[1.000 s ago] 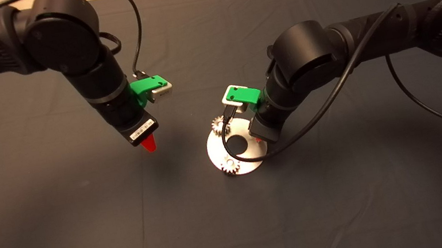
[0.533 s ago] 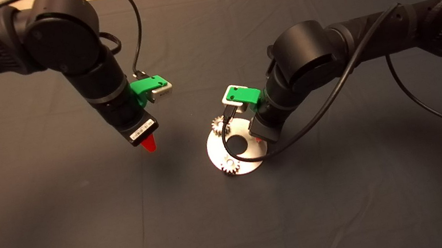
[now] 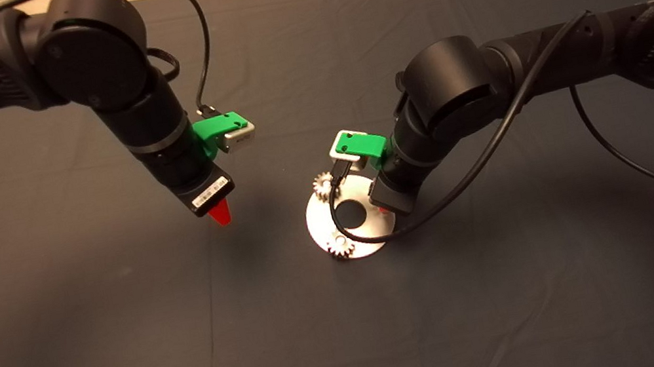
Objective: Install three planetary gears onto the carrier pins
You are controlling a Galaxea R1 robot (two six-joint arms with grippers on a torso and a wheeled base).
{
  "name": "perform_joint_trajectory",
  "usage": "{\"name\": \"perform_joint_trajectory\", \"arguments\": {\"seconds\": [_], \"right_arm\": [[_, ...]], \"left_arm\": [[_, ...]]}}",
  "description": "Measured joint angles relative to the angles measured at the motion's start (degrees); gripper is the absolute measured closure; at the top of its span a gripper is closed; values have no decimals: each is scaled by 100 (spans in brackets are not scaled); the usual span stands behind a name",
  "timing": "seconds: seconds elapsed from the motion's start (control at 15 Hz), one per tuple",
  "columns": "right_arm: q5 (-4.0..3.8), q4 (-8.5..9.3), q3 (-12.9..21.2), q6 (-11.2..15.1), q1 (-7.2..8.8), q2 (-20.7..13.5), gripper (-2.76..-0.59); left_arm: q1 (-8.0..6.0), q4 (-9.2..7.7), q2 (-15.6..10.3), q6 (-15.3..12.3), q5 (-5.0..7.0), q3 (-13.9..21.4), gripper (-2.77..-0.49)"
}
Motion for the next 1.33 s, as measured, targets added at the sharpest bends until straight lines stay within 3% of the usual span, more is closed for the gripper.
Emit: {"name": "perform_joint_trajectory", "arguments": {"seconds": [1.33], "right_arm": [[0,-69,-104,-9,-206,1,-100]], "left_arm": [[0,-17,-59,2,-1,0,-146]]}}
